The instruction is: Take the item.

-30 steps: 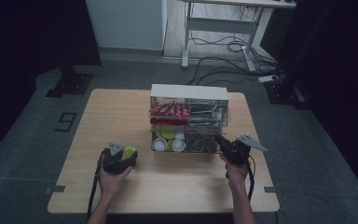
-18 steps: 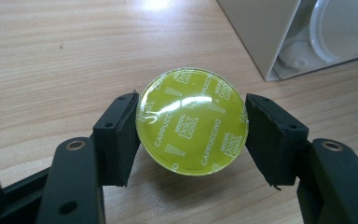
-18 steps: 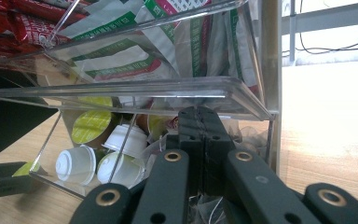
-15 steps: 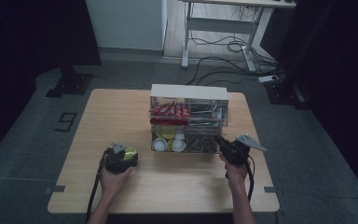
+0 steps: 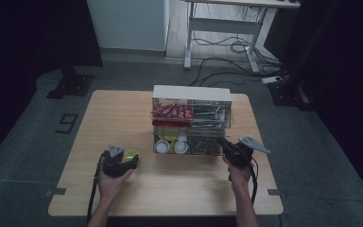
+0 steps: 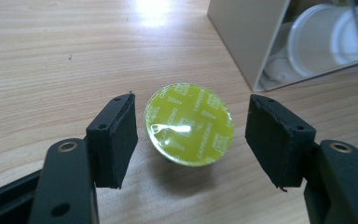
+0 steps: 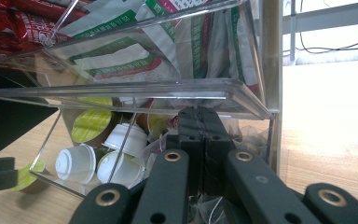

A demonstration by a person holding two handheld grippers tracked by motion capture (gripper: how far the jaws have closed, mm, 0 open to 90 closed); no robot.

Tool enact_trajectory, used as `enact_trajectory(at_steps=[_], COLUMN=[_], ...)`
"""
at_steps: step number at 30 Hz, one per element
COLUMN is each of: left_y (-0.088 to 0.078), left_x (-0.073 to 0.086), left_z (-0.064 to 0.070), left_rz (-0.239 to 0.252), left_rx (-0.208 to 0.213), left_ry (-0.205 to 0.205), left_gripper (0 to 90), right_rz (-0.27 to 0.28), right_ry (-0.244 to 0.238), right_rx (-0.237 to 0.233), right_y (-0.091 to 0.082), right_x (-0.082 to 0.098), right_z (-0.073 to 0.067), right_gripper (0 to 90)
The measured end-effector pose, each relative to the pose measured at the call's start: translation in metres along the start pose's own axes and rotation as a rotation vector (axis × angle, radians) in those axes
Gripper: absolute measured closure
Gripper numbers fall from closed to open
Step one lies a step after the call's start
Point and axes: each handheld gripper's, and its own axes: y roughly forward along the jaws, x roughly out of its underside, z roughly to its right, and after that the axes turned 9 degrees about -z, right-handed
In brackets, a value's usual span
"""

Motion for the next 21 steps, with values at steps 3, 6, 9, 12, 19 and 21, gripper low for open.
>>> enact_trajectory(at_steps=[3, 6, 9, 12, 19, 21], left_y=[-0.005, -0.009, -0.013, -0.022, -0.037, -0.038], left_x=[0.003, 0.006, 0.010, 0.015, 0.021, 0.024], left_z=[0.001, 0.003, 0.005, 0.005, 0.004, 0.002], left_rz=[0.010, 0.019, 0.029, 0.049, 0.054, 0.045], left_rx=[0.016, 0.026, 0.039, 0.056, 0.079, 0.082], left_ry=[-0.003, 0.002, 0.002, 0.006, 0.035, 0.037], left_gripper=[34.4, 34.2, 34.2, 35.2, 35.0, 34.8], right_rz=[-0.002, -0.005, -0.006, -0.012, -0.022, -0.027], right_ry=[0.000, -0.003, -0.004, -0.005, -0.014, -0.017], right_rx=[0.001, 0.001, 0.001, 0.001, 0.002, 0.002], right_y=[0.000, 0.001, 0.001, 0.002, 0.005, 0.006], right_x=[0.000, 0.001, 0.001, 0.002, 0.004, 0.004], right_z=[0.000, -0.001, -0.001, -0.001, -0.004, -0.005], right_gripper=[88.5, 88.5, 88.5, 88.4, 88.0, 87.9])
